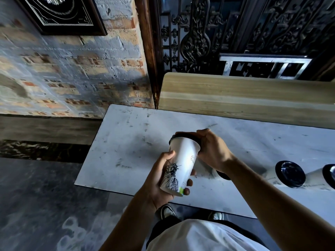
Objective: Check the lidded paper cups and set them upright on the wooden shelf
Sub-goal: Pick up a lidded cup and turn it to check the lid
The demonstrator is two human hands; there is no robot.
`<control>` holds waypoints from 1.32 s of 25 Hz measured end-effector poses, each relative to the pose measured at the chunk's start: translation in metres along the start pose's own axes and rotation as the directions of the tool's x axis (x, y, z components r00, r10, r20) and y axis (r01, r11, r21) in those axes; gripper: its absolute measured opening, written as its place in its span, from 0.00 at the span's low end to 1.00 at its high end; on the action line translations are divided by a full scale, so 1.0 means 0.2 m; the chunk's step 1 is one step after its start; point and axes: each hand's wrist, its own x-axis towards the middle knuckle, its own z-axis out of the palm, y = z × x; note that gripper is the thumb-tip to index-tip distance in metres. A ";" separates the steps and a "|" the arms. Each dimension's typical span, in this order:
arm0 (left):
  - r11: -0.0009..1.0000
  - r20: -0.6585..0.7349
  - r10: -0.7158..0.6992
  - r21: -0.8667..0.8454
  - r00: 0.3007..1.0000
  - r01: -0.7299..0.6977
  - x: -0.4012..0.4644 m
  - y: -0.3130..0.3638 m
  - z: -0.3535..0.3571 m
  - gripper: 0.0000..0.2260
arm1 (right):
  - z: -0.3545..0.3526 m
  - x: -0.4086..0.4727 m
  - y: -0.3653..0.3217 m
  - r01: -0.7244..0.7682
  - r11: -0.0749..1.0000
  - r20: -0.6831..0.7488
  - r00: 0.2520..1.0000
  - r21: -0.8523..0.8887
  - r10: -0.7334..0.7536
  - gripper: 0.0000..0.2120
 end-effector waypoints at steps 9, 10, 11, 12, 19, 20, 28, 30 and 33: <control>1.000 0.008 0.013 -0.018 1.000 -0.012 0.04 0.00 0.02 0.24 | 0.02 0.01 0.01 0.080 0.991 -0.017 0.996 -0.109 -0.083 0.28; 1.000 0.004 0.013 -0.013 1.000 -0.013 0.04 0.00 0.02 0.23 | 0.01 0.01 0.01 0.086 0.990 -0.028 0.996 -0.115 -0.090 0.28; 1.000 0.002 0.011 -0.010 1.000 -0.011 0.05 -0.01 0.03 0.23 | 0.01 0.00 0.01 0.097 0.987 -0.041 0.994 -0.128 -0.103 0.27; 1.000 0.000 0.008 -0.008 1.000 -0.008 0.05 -0.01 0.03 0.23 | 0.01 -0.01 0.02 0.110 0.982 -0.053 0.991 -0.153 -0.119 0.25; 0.999 -0.038 -0.011 -0.040 0.999 0.009 0.08 -0.05 0.06 0.24 | 0.01 -0.05 0.02 0.117 0.951 -0.139 0.977 -0.287 -0.162 0.21; 0.999 -0.038 -0.013 -0.047 0.999 0.011 0.08 -0.05 0.06 0.24 | 0.01 -0.05 0.02 0.125 0.948 -0.141 0.975 -0.294 -0.172 0.20; 0.997 -0.073 -0.059 0.035 0.996 0.061 0.08 -0.02 0.05 0.24 | -0.02 -0.08 -0.01 0.077 0.975 -0.167 0.980 -0.210 -0.113 0.17; 0.993 -0.125 -0.036 0.107 0.991 0.050 0.08 -0.01 0.05 0.25 | -0.04 -0.08 -0.03 0.035 0.978 -0.122 0.991 -0.206 -0.061 0.17; 0.982 -0.196 0.065 0.185 0.978 -0.029 0.10 -0.03 0.03 0.30 | -0.06 -0.07 -0.05 -0.035 0.979 -0.060 0.998 -0.203 0.023 0.20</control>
